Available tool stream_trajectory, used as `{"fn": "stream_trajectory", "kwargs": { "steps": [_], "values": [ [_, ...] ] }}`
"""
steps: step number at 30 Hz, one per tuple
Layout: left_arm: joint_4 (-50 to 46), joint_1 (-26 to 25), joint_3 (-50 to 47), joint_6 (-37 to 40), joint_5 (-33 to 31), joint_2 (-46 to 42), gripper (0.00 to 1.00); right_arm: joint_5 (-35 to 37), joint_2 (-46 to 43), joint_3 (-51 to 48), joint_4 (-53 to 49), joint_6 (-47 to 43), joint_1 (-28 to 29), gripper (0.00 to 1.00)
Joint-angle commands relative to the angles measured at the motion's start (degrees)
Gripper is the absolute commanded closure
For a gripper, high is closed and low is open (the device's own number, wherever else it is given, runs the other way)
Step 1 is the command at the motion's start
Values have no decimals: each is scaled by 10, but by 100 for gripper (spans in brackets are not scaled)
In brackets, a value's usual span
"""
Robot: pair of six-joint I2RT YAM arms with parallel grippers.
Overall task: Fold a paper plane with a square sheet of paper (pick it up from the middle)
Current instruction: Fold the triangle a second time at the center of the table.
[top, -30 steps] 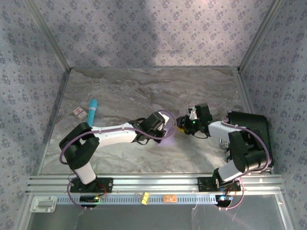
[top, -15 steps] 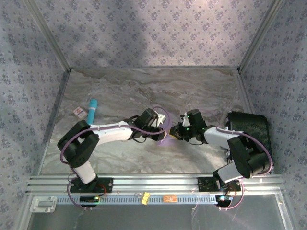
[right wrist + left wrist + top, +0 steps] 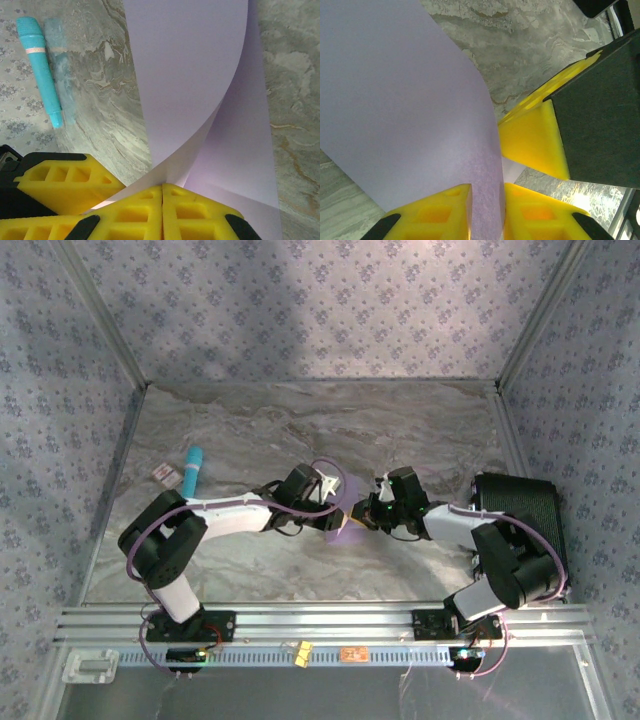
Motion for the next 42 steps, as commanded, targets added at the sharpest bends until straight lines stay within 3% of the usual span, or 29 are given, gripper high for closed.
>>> {"fn": "stream_trajectory", "kwargs": {
  "steps": [1,11,18,35,42],
  "values": [
    [26,4,-6,-9,20,-27,77,3,8,13,7,8,4,92],
    [24,4,-7,-5,23,-22,82,4,17,16,10,9,6,92],
    [20,5,-6,-4,19,-15,77,4,17,17,9,10,7,92],
    [20,4,6,-6,21,9,79,5,18,17,8,9,7,92],
    [28,4,4,-10,22,4,84,8,16,13,7,9,7,92]
  ]
}}
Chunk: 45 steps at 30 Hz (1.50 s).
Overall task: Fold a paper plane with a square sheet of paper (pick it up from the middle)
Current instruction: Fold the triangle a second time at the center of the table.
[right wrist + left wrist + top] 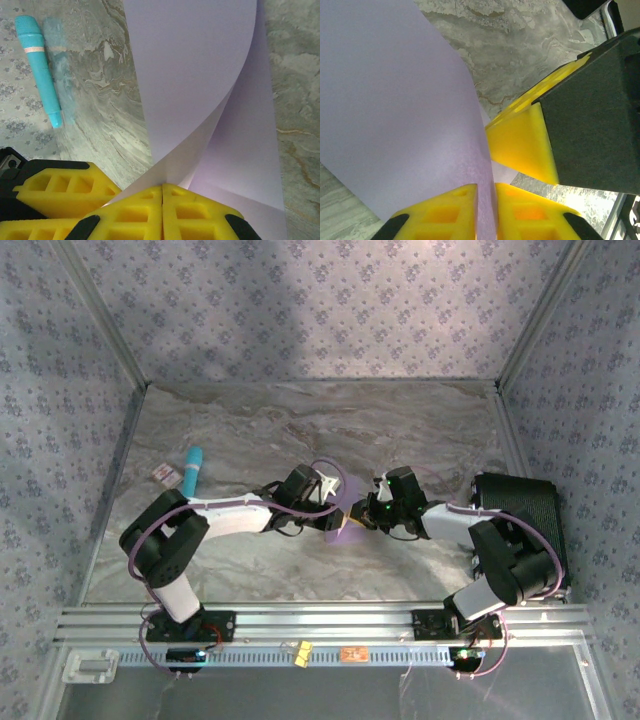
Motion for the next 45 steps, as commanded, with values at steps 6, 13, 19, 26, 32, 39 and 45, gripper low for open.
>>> {"fn": "stream_trajectory", "kwargs": {
  "steps": [6,13,19,26,32,39,45],
  "values": [
    [9,4,10,1,6,-11,82,8,5,8,-3,3,4,92],
    [13,4,2,-1,-1,-22,83,9,5,8,-4,4,4,92],
    [22,4,-8,-3,-3,-26,85,11,5,7,-5,4,3,92],
    [23,4,-11,-2,-4,-26,94,10,4,6,-6,4,4,92],
    [14,4,-7,2,-11,-23,100,19,-8,8,-24,-1,4,91],
    [1,4,1,3,-23,-19,100,97,-46,7,-132,-43,25,92],
    [-4,4,4,1,-17,-12,100,107,-23,6,-128,-42,41,94]
  ]
}}
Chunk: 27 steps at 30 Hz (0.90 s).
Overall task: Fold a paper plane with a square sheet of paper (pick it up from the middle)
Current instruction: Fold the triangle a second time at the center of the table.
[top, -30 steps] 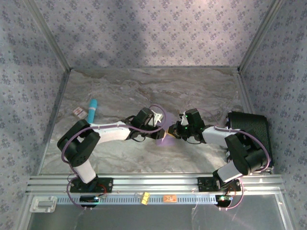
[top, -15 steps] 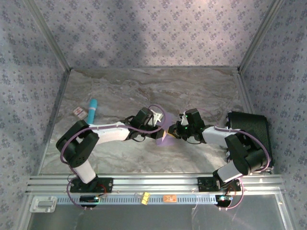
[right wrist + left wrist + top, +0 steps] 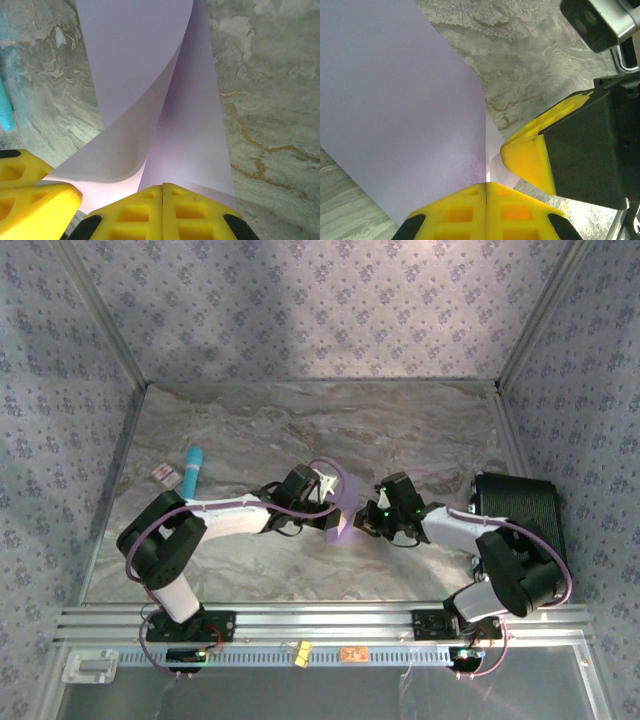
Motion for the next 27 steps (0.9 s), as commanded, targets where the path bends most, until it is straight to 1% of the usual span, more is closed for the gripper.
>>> {"fn": "stream_trajectory", "kwargs": {
  "steps": [1,4,9,16,19,23,27],
  "values": [
    [-13,4,13,4,3,-1,100,30,17,13,-45,-21,8,95],
    [-17,4,20,3,9,5,100,58,29,25,-87,-43,11,95],
    [-13,2,29,-5,18,16,100,78,42,42,-133,-78,2,95],
    [-12,-3,49,-12,16,34,100,58,41,57,-148,-120,-24,95],
    [-15,-3,60,-14,14,46,100,62,41,69,-165,-136,-31,94],
    [-16,-4,67,-15,15,54,100,43,39,76,-154,-133,-32,94],
    [-17,-4,68,-14,14,56,100,12,32,60,-97,-93,-29,93]
  ]
}}
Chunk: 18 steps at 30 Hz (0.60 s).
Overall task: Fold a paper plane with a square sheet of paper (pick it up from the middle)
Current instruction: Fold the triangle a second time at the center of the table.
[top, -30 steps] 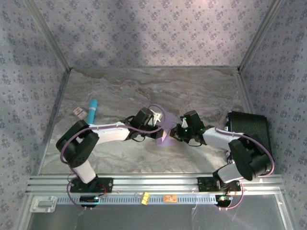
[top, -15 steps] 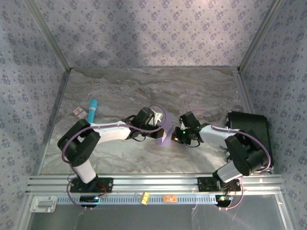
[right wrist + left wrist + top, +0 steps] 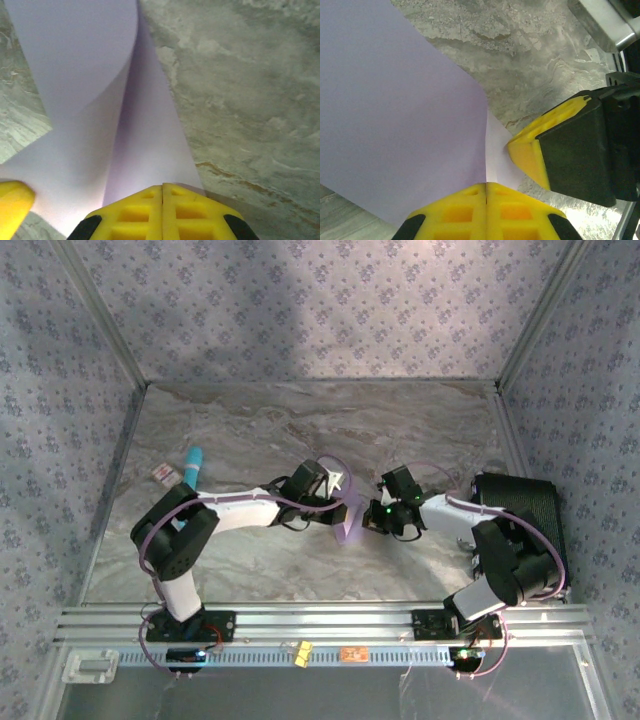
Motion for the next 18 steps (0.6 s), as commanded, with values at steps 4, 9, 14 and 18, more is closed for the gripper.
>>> {"fn": "stream_trajectory", "kwargs": {
  "steps": [4,9,14,18],
  "values": [
    [-5,-3,13,-3,9,4,100,-31,-2,-19,70,50,9,93],
    [-10,-2,13,2,6,7,100,-18,25,-18,51,46,12,93],
    [-53,-2,25,29,-17,9,100,6,37,-29,28,37,11,94],
    [-60,3,29,35,-26,13,100,12,34,-32,25,33,10,94]
  ]
}}
